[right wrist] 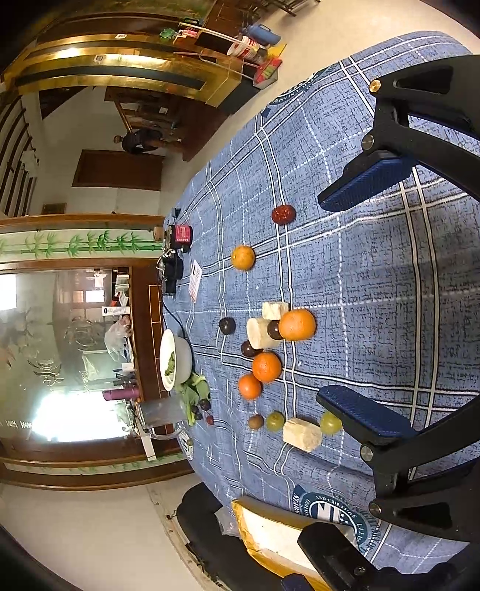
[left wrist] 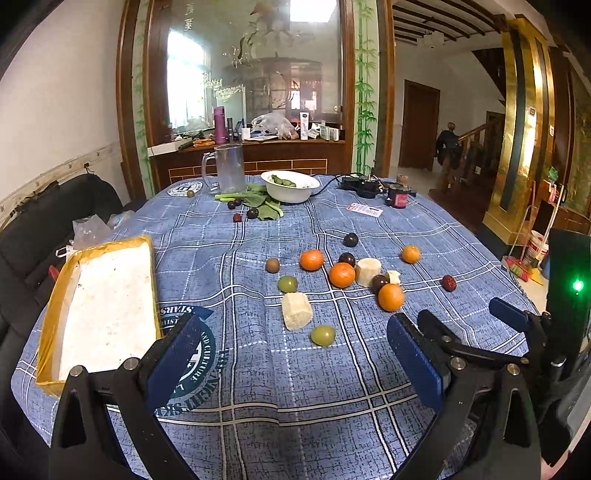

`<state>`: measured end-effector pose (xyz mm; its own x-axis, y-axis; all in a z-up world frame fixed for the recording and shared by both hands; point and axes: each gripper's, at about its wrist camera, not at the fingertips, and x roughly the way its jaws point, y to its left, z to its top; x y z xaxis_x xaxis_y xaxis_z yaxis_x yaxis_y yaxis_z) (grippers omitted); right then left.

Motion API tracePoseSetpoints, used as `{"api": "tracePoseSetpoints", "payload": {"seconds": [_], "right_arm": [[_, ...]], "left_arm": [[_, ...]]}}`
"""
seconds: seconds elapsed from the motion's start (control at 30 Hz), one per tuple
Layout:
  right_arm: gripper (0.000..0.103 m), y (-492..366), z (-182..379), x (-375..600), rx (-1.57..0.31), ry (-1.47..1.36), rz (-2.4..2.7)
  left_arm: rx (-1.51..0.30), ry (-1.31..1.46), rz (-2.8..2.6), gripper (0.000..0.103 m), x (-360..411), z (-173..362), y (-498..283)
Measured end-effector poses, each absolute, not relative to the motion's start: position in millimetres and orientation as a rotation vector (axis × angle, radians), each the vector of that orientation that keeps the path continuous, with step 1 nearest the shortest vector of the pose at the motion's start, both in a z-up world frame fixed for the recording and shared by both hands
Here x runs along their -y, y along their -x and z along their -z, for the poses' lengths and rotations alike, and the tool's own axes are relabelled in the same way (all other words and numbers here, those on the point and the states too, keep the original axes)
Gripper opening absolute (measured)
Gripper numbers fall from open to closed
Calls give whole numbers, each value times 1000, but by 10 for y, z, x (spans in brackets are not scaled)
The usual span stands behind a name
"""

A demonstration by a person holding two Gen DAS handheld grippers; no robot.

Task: Organize fruits
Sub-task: 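Grasp a cream cube with the left tool while the right tool grasps an orange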

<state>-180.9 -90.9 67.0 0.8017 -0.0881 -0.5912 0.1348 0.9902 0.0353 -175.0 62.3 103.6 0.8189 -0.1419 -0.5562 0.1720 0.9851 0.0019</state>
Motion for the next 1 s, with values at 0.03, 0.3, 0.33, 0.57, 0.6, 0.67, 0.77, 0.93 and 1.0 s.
{"api": "tracePoseSetpoints", "payload": {"seconds": [0.03,0.3,0.33,0.57,0.6,0.67,0.77,0.93,1.0], "right_arm": [[97,1802,-655,904,-634,-76,116],[97,1730,-572,912,-665,-84,75],[97,1720,-562,914,-668,-85,73],[97,1635,-526,1090,-711,-121,54],[97,1639,-537,1139,-710,-129,58],[95,1641,-557,1248,-709,-138,71],[80,1589,-540,1333,-736,-144,62],[72,1408,-485,1254,-785,-159,-27],[71,1282,-462,1187,-807,-163,-77]], "left_arm": [[-593,-55,170,101,-614,-1024,1744],[-645,-36,166,101,-628,-907,1624],[-648,-36,162,101,-630,-898,1602],[-710,61,149,101,-951,-879,1354],[-702,78,130,101,-1045,-901,1328],[-687,111,82,101,-1261,-941,1275],[-680,141,23,101,-1511,-945,1205],[-729,126,107,97,-1420,-801,1105],[-757,109,181,70,-1291,-732,1059]]}}
